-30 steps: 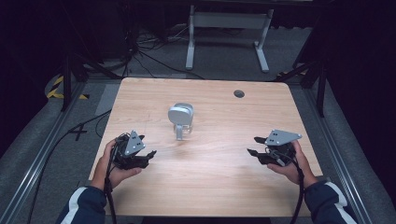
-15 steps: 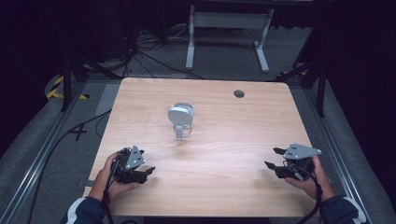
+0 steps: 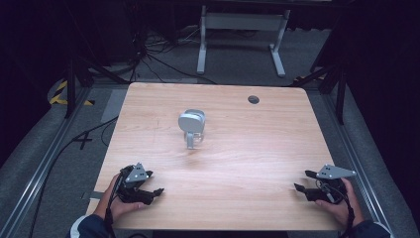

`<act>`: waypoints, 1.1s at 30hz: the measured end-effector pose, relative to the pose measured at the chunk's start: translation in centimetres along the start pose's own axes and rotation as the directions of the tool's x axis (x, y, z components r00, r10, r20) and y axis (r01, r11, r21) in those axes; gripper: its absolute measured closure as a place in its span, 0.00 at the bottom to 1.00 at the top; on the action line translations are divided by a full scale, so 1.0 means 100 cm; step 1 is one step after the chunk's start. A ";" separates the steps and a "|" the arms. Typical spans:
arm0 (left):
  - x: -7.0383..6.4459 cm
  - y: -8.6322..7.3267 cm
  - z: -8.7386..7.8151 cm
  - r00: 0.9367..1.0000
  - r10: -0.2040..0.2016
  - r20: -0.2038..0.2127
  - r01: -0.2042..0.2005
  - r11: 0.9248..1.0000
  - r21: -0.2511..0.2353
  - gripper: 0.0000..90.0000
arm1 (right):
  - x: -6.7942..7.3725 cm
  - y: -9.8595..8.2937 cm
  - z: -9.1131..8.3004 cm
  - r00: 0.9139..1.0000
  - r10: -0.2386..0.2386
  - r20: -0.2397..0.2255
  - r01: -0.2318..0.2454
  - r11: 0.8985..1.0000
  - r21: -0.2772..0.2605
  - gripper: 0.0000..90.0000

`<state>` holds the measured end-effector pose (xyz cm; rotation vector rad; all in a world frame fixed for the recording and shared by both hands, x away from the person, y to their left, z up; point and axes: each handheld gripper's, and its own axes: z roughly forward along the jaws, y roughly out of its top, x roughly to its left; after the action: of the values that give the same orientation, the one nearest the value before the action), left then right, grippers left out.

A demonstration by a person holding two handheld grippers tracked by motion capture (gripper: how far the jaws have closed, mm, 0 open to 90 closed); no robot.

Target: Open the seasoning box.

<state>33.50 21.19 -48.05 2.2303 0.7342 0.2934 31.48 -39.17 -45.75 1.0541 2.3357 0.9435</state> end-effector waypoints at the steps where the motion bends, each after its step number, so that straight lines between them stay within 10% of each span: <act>1: -0.001 0.000 0.000 1.000 -0.003 -0.015 0.003 1.000 0.002 0.25 | -0.001 -0.005 0.001 1.000 0.005 -0.005 -0.005 1.000 0.002 0.33; 5: -0.002 0.000 0.002 0.999 -0.027 -0.035 0.028 1.000 0.011 0.18 | -0.006 -0.015 -0.001 0.996 0.084 0.002 -0.084 0.996 -0.039 0.30; 33: -0.002 0.001 0.002 0.998 -0.030 -0.055 0.031 0.999 0.017 0.15 | -0.007 -0.015 -0.001 0.996 0.085 0.014 -0.085 0.996 -0.036 0.28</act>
<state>33.50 20.93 -48.12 2.2335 0.8030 0.3350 31.08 -40.49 -46.72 1.1507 2.2692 1.0006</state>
